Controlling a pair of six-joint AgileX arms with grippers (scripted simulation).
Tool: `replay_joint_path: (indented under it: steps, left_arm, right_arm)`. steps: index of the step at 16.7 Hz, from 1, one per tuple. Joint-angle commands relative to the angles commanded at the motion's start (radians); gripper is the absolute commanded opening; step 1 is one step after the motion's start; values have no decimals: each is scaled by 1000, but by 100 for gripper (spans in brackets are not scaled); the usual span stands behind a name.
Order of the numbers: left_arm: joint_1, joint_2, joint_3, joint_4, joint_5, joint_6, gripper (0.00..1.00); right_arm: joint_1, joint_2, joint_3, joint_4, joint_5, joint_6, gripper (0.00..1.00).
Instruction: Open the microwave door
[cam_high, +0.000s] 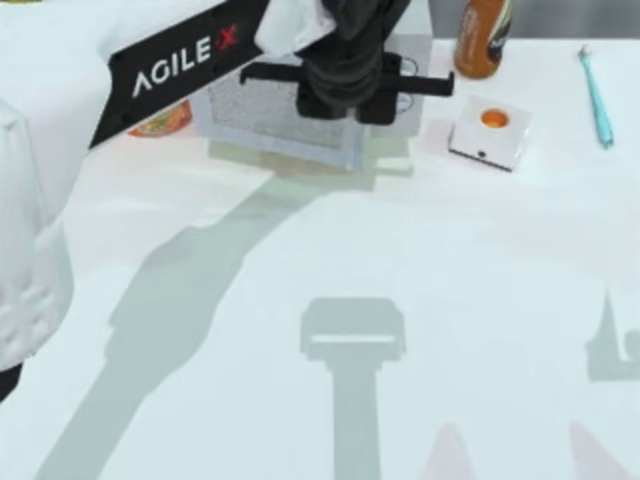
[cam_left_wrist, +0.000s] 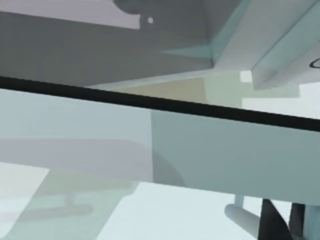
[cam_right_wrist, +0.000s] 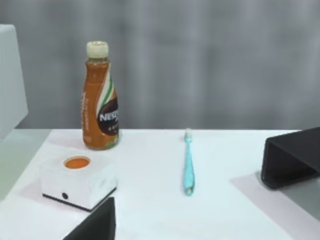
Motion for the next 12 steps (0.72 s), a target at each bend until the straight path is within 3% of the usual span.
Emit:
replay_joint_path:
  steps: [12]
  left_arm:
    - [4, -41, -68, 34, 20, 37, 0]
  right_arm:
    - [0, 0, 0, 0, 0, 0, 100]
